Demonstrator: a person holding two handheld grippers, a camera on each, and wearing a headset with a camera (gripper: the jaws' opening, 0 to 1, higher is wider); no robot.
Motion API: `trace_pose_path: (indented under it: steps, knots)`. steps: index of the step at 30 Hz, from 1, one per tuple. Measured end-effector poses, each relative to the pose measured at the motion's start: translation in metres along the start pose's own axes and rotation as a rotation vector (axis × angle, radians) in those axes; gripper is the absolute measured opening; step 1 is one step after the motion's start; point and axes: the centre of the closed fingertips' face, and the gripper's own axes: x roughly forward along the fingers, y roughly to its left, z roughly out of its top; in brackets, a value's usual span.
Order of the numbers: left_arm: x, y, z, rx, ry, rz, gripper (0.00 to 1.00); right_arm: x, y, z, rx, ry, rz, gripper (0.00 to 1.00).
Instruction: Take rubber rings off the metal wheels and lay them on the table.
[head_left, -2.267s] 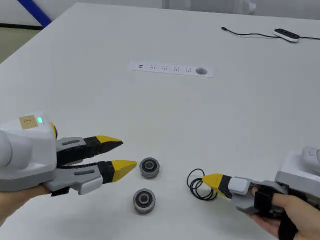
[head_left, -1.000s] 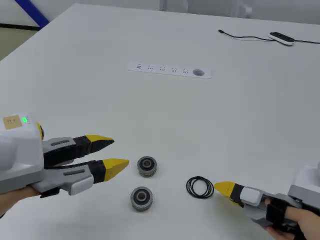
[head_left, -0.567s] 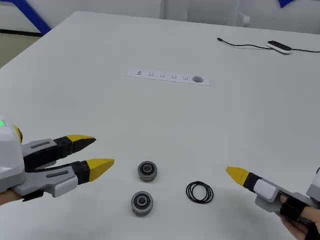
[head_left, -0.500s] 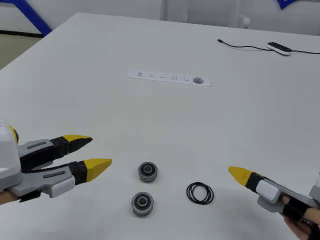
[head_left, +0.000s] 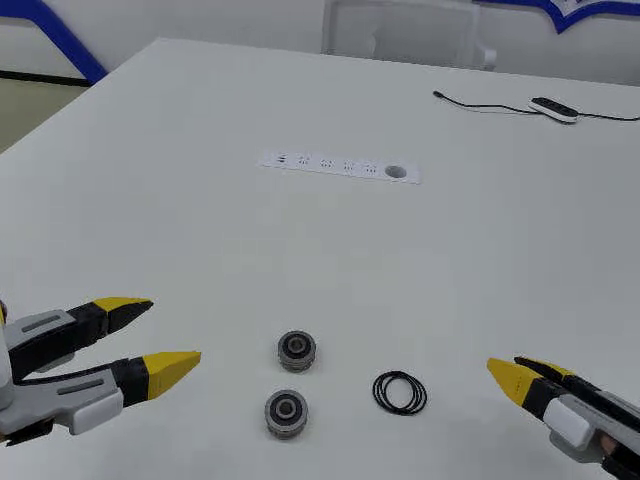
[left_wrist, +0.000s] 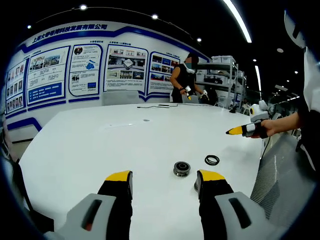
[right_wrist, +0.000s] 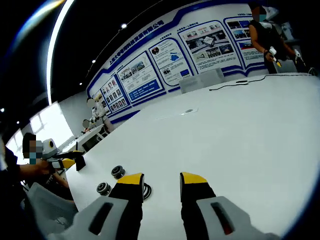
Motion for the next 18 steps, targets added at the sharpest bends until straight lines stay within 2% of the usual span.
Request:
trace_pose_path:
  steps: [2,4,6,8,11,18]
  knots:
    - [-0.001,0.001,-0.002,-0.004,-0.007,0.008,0.56,0.000,-0.005,-0.004,-0.045,0.026,-0.013,0.33]
    - [-0.002,0.002,-0.002,-0.019,-0.022,0.018,0.59,-0.001,-0.004,-0.008,-0.074,0.048,-0.019,0.37]
    - [-0.002,0.005,-0.003,-0.015,-0.019,0.037,0.62,-0.001,-0.003,-0.010,-0.101,0.066,-0.023,0.38]
    - [-0.003,0.006,-0.004,-0.017,-0.018,0.048,0.66,-0.002,-0.001,-0.014,-0.169,0.092,-0.017,0.40]
    - [-0.003,0.005,-0.005,-0.013,-0.016,0.048,0.70,-0.002,0.001,-0.019,-0.192,0.113,-0.014,0.44]
    - [0.001,-0.001,-0.016,0.008,0.016,0.038,0.76,-0.005,0.004,-0.030,-0.244,0.152,0.001,0.49]
